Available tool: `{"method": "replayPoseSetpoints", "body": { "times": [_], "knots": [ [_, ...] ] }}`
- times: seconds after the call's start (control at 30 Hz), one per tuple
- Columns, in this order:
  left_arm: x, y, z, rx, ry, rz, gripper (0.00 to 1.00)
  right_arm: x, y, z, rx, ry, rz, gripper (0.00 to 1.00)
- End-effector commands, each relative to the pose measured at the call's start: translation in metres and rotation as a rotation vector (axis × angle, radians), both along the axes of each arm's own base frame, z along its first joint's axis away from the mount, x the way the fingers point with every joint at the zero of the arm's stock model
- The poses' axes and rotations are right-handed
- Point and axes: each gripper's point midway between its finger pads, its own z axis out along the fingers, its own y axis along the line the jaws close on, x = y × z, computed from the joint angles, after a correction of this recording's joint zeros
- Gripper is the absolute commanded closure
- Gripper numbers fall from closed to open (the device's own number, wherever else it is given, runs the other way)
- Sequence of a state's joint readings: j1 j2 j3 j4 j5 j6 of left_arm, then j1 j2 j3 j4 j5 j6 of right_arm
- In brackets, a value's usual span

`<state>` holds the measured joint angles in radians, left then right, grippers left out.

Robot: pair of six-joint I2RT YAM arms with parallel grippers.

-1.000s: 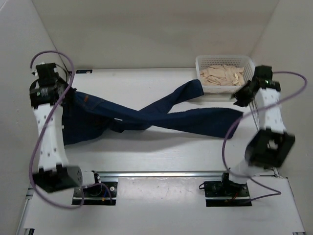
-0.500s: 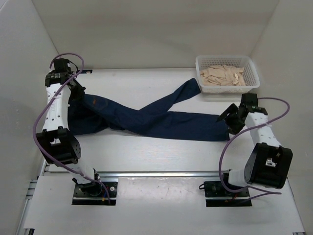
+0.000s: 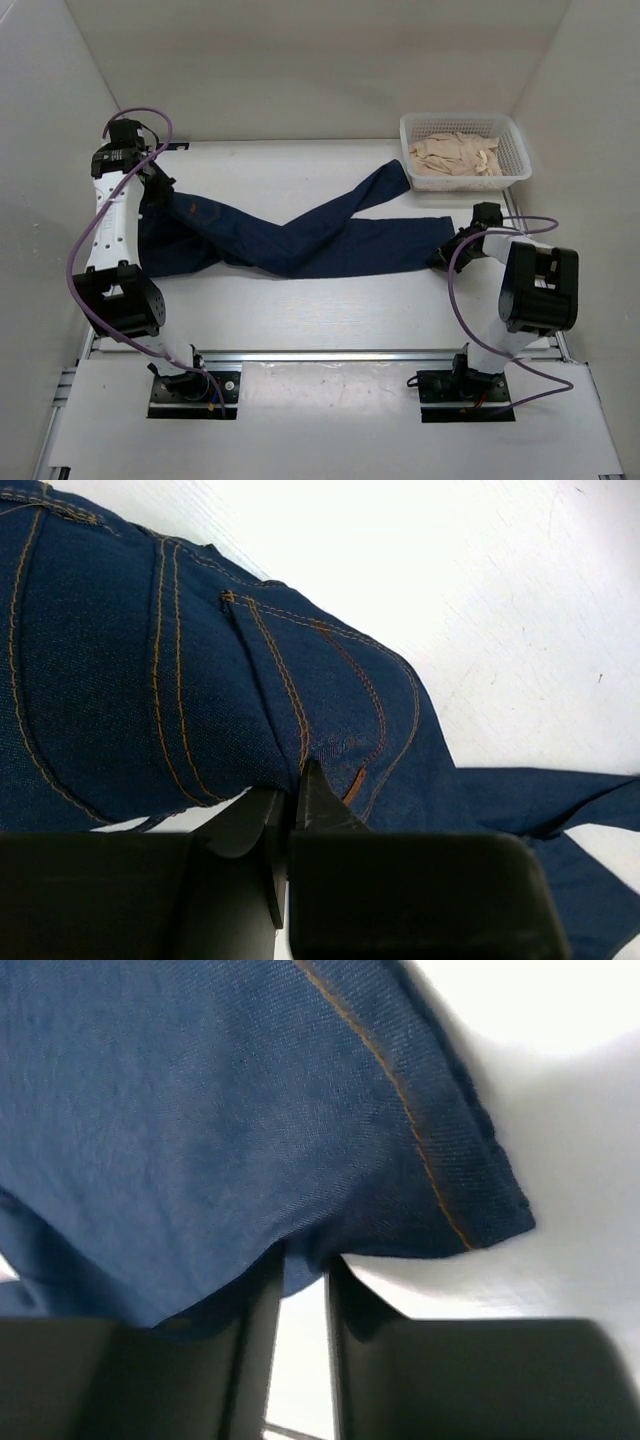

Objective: Fold and stack the trousers
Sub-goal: Flatten the trousers out

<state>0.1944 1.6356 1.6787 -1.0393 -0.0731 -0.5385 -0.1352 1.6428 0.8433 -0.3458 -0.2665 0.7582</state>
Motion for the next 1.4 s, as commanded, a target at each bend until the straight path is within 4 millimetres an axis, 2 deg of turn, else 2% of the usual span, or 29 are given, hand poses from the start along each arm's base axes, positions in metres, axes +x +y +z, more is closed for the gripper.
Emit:
{"method": "replayPoseSetpoints", "body": {
  "times": [0.0,0.1,0.27,0.4,0.43,0.5,0.53,0.57,0.6,0.63,0.67,0.7,0.77,0.8,0.83,0.87,0.9,0.93,1.0,1.07,1.1,1.13,1.17,1.2,1.23,1.27,1.3,1.33,1.37],
  "knots": [
    [0.002,-0.003,0.048,0.021,-0.133,-0.022,0.9,0.038,-0.015,0.007,-0.083,-0.06,-0.041,1.0],
    [0.019,-0.004,0.047,0.005,-0.135,-0.036,0.9,0.053,-0.023,0.019,-0.127,-0.071,-0.039,1.0],
    [0.044,-0.005,0.062,-0.015,-0.154,-0.071,0.9,0.077,-0.037,0.067,-0.198,-0.169,-0.055,1.0],
    [0.052,-0.006,0.084,-0.01,-0.206,-0.078,0.9,0.078,-0.048,0.1,-0.241,-0.21,-0.079,1.0],
    [0.05,-0.006,0.086,-0.011,-0.202,-0.078,0.9,0.073,-0.054,0.117,-0.253,-0.237,-0.109,1.0],
    [0.04,-0.01,0.099,-0.008,-0.226,-0.094,0.9,0.056,-0.068,0.135,-0.296,-0.258,-0.166,1.0],
    [0.035,-0.011,0.099,-0.009,-0.222,-0.094,0.9,0.048,-0.074,0.14,-0.307,-0.252,-0.207,1.0],
    [0.026,-0.014,0.084,-0.019,-0.18,-0.109,0.9,0.034,-0.081,0.134,-0.328,-0.226,-0.246,1.0],
    [0.009,-0.021,0.092,-0.01,-0.198,-0.126,0.9,0.025,-0.084,0.146,-0.354,-0.264,-0.265,1.0],
    [-0.003,-0.023,0.087,-0.013,-0.183,-0.125,0.9,0.014,-0.093,0.144,-0.376,-0.25,-0.313,1.0],
    [-0.023,-0.028,0.054,-0.037,-0.097,-0.14,0.9,-0.004,-0.093,0.129,-0.373,-0.195,-0.334,1.0],
    [-0.05,-0.033,0.064,-0.022,-0.131,-0.148,0.9,-0.017,-0.097,0.134,-0.381,-0.203,-0.368,1.0],
    [-0.09,-0.04,0.046,-0.034,-0.087,-0.147,0.9,-0.044,-0.1,0.122,-0.414,-0.139,-0.408,1.0],
    [-0.117,-0.047,0.015,-0.063,-0.005,-0.15,0.85,-0.06,-0.104,0.117,-0.446,-0.126,-0.438,1.0],
    [-0.141,-0.051,0.025,-0.051,-0.051,-0.152,0.54,-0.068,-0.108,0.115,-0.46,-0.117,-0.465,0.93],
    [-0.156,-0.053,0.021,-0.047,-0.037,-0.146,0.21,-0.075,-0.109,0.113,-0.475,-0.109,-0.472,0.82],
    [-0.168,-0.054,0.02,-0.041,-0.032,-0.156,0.0,-0.078,-0.111,0.116,-0.485,-0.127,-0.481,0.57],
    [-0.183,-0.053,0.026,-0.023,-0.031,-0.143,0.0,-0.081,-0.112,0.115,-0.499,-0.117,-0.471,0.46],
    [-0.189,-0.042,0.033,0.033,-0.019,-0.093,0.0,-0.073,-0.115,0.133,-0.518,-0.165,-0.45,0.26],
    [-0.186,-0.033,0.04,0.069,-0.027,-0.055,0.0,-0.057,-0.113,0.142,-0.502,-0.199,-0.407,0.21],
    [-0.186,-0.034,0.04,0.064,-0.029,-0.047,0.04,-0.046,-0.103,0.149,-0.463,-0.233,-0.34,0.21],
    [-0.18,-0.031,0.046,0.068,-0.051,-0.037,0.12,-0.035,-0.101,0.168,-0.449,-0.281,-0.315,0.21],
    [-0.176,-0.03,0.048,0.071,-0.068,-0.036,0.25,-0.023,-0.088,0.172,-0.426,-0.307,-0.242,0.26],
    [-0.167,-0.028,0.048,0.075,-0.087,-0.036,0.45,-0.016,-0.08,0.178,-0.413,-0.329,-0.191,0.33],
    [-0.161,-0.028,0.036,0.063,-0.062,-0.027,0.8,-0.006,-0.062,0.187,-0.396,-0.362,-0.098,0.6],
    [-0.156,-0.027,0.03,0.053,-0.047,-0.019,0.9,-0.003,-0.053,0.189,-0.39,-0.374,-0.053,0.73],
    [-0.154,-0.03,0.021,0.034,-0.019,-0.029,0.9,-0.002,-0.045,0.189,-0.39,-0.373,-0.016,0.83],
    [-0.15,-0.03,0.012,0.018,0.003,-0.014,0.9,-0.002,-0.025,0.186,-0.377,-0.38,0.076,0.89],
    [-0.149,-0.037,-0.01,-0.038,0.074,-0.018,0.9,-0.001,-0.011,0.18,-0.344,-0.369,0.137,0.93]
  ]
}}
